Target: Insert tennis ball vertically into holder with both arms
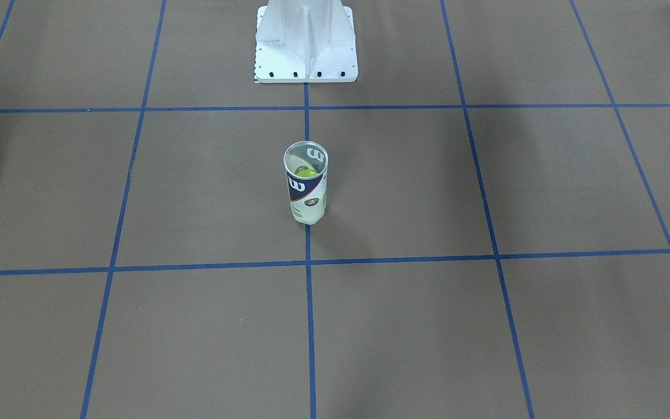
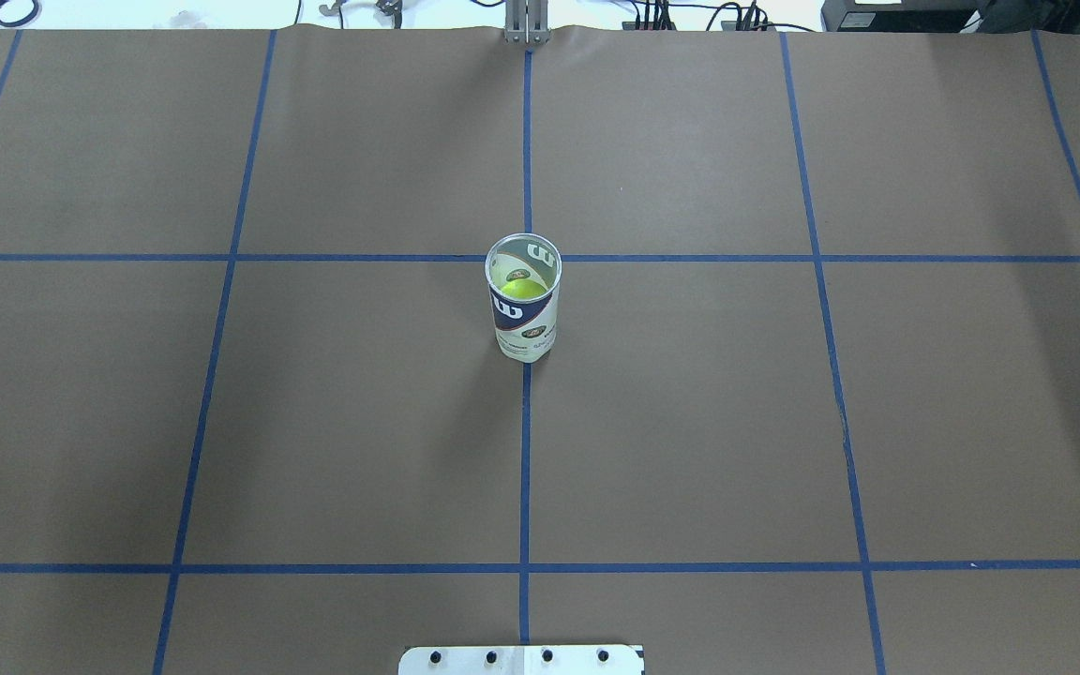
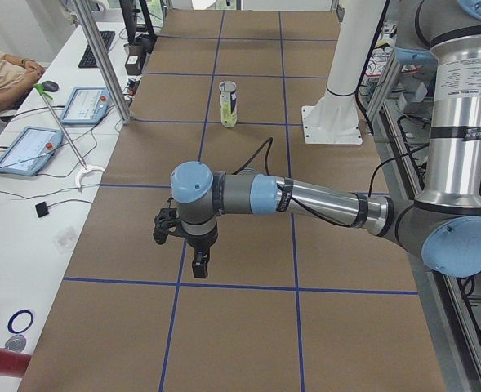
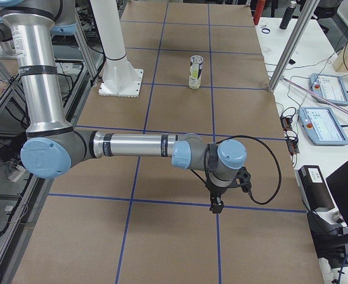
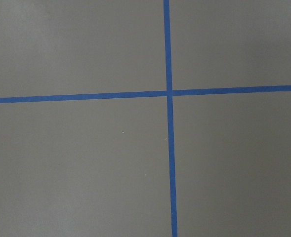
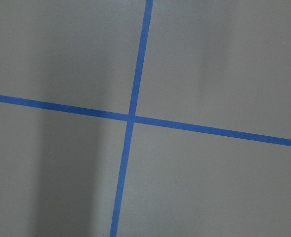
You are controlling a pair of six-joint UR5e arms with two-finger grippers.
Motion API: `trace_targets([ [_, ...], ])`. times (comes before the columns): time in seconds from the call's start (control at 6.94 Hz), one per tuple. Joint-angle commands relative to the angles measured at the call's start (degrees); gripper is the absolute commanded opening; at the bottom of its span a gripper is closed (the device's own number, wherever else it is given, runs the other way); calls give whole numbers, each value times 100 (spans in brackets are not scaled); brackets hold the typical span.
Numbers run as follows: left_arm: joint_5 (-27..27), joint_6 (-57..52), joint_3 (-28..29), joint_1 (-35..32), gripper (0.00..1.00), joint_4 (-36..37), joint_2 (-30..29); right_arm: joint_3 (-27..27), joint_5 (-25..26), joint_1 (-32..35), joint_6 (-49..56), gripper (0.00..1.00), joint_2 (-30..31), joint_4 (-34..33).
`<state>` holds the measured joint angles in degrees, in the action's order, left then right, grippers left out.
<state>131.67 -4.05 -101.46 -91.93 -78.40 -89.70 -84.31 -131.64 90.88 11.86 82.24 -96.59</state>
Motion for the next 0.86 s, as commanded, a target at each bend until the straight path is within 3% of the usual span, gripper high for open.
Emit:
trace_targets([
  [0.0, -27, 0, -22, 0, 100, -26, -3, 2, 7, 0, -25, 99, 20, 0],
  [0.72, -27, 9, 4, 0, 99, -413, 67, 3, 33, -9, -114, 99, 20, 0],
])
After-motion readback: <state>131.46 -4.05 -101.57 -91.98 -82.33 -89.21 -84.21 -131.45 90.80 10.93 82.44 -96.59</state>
